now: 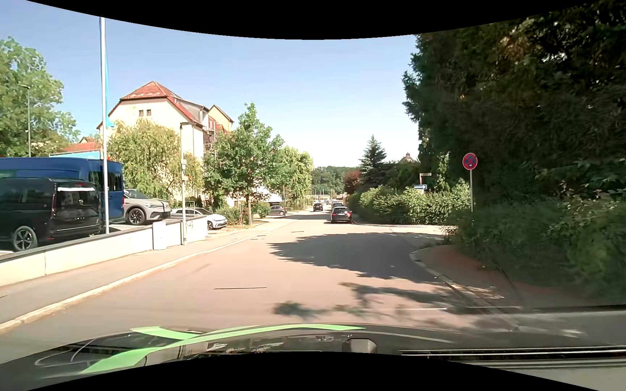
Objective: Follow the waypoints while adhering to traffic rules and regulations
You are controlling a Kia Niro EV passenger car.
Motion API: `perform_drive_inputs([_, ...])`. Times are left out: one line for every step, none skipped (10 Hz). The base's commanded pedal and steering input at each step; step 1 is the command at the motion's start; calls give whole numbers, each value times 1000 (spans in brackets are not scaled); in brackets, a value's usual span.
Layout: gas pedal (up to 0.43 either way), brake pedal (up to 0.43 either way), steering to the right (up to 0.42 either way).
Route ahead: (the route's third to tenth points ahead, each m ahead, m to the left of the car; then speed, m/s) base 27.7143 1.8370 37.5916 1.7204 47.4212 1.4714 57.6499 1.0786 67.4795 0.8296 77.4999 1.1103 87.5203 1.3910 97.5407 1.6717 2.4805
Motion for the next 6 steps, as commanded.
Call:
perform_drive_inputs([0, 49, -1])
perform_drive_inputs([0, 43, -1])
perform_drive_inputs([0, 30, -1])
perform_drive_inputs([0, 6, -1])
perform_drive_inputs([0, 0, 0])
perform_drive_inputs([0, 0, 0])
